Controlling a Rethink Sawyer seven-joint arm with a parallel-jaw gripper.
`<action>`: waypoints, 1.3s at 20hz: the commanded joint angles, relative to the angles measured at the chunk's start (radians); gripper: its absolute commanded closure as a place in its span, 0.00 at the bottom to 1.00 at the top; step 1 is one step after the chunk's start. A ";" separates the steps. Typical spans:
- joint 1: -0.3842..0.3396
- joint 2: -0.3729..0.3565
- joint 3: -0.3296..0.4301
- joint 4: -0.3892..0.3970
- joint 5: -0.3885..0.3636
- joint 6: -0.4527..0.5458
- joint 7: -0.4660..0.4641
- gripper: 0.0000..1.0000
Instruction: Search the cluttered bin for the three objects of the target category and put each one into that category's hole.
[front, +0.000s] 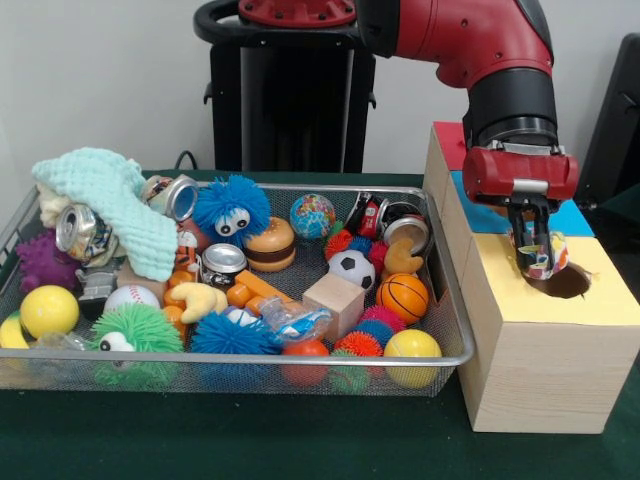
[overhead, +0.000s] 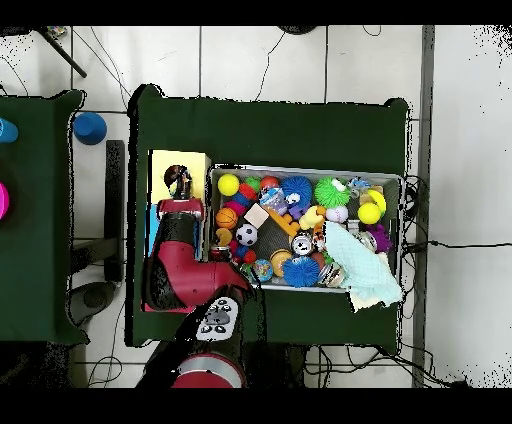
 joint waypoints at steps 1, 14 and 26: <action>-0.006 0.066 0.128 -0.064 0.037 -0.017 0.247 1.00; -0.012 0.072 0.150 -0.081 0.045 -0.018 0.254 1.00; 0.001 0.066 0.126 -0.059 0.108 -0.006 0.245 0.00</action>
